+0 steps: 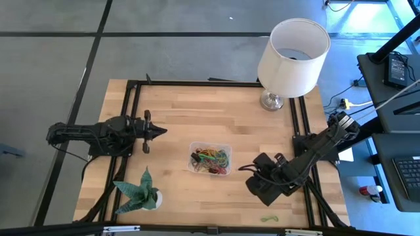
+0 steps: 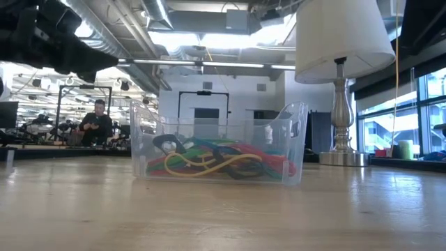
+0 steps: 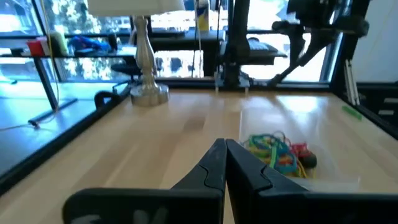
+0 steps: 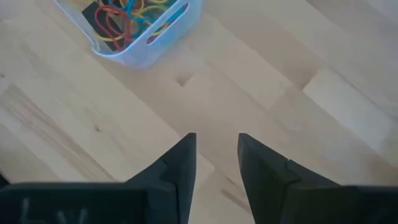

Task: Pick and place rubber bands into bin
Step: Put the green rubber band into the transparent bin

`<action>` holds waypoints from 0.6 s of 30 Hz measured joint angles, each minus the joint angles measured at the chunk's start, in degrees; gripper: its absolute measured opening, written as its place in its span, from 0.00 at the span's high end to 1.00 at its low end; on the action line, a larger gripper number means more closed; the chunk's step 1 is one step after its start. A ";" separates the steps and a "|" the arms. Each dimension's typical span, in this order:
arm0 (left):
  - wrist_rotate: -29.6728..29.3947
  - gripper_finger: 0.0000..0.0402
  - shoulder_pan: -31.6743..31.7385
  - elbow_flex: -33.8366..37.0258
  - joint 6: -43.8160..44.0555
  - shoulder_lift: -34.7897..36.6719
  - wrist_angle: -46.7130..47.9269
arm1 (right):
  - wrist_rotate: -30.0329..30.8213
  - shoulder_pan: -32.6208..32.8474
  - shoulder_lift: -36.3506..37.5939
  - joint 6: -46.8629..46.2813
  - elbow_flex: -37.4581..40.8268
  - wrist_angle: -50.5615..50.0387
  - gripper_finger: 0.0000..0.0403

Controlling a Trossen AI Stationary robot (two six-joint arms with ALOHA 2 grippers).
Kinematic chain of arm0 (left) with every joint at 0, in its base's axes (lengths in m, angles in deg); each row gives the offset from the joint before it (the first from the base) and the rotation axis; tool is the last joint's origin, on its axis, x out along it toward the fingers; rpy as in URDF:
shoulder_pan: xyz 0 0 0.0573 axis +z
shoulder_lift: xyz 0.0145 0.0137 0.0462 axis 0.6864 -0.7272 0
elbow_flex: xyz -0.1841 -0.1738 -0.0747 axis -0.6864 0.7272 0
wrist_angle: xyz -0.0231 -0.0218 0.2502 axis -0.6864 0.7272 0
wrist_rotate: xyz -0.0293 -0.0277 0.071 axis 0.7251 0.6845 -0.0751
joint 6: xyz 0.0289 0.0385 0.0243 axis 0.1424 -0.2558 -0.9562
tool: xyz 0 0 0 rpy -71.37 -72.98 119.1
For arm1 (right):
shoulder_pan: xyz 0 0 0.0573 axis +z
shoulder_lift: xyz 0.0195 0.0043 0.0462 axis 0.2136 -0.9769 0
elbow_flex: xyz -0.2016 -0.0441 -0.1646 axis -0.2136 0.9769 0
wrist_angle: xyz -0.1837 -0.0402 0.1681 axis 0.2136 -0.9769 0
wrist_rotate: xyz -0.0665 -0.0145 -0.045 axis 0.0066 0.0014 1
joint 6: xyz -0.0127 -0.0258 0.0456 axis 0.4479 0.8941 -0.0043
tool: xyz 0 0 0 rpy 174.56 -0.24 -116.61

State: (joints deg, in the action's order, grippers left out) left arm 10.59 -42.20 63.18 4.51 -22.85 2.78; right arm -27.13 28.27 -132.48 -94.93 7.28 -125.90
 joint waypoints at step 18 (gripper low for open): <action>1.48 1.00 0.15 3.41 -3.97 5.78 -1.77 | -0.05 0.19 -0.02 0.23 0.20 -1.97 0.70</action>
State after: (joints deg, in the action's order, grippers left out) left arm 12.07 -42.05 66.59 0.55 -17.07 1.00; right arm -27.18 28.45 -132.50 -94.69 7.48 -127.88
